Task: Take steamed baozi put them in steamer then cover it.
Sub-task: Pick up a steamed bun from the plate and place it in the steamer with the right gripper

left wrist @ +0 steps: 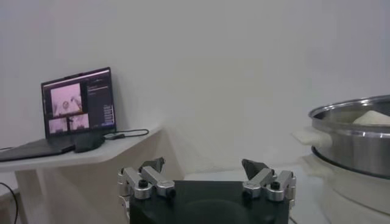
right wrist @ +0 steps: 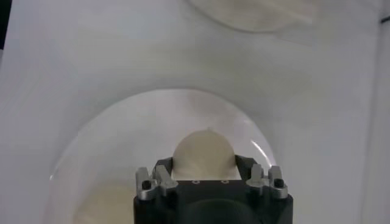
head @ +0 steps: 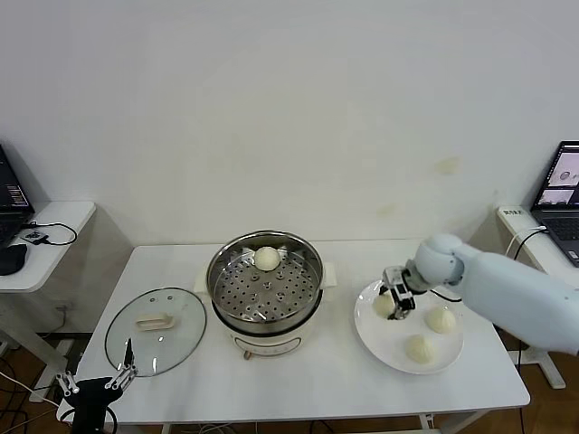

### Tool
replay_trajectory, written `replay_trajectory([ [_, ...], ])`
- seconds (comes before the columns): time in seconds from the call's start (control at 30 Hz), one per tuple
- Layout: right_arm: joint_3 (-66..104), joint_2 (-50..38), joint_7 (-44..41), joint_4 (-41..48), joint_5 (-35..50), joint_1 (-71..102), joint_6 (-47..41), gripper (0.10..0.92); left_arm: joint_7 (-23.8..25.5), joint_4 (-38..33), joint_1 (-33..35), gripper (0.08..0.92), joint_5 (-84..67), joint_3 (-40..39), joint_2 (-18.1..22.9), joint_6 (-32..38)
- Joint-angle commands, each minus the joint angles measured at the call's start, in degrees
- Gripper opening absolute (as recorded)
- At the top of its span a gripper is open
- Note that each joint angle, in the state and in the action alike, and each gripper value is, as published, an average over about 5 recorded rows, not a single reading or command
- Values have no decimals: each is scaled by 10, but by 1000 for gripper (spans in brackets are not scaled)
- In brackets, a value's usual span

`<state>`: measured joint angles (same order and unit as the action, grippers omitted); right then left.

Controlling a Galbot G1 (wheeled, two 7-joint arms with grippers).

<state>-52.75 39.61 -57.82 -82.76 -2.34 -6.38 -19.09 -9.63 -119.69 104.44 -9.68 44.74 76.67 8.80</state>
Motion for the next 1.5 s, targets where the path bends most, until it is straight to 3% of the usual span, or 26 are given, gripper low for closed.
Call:
replay_trajectory([
  [0.03,-83,-3,-3,-50,101,-199,-14,648,0,-4,-1,823,-2,-1,-1,0],
  [0.33,-151,89,14,-68,206,-324,-59,645,0,-7,-6,823,-6,-1,-3,0],
  [0.63,-170,217,53,-32,296,-314,-112,653,-1,-8,-11,823,-11,4,0,1],
  [1.5,-131,447,125,185,267,-148,-135,662,0,-5,-26,823,-18,17,-2,1],
])
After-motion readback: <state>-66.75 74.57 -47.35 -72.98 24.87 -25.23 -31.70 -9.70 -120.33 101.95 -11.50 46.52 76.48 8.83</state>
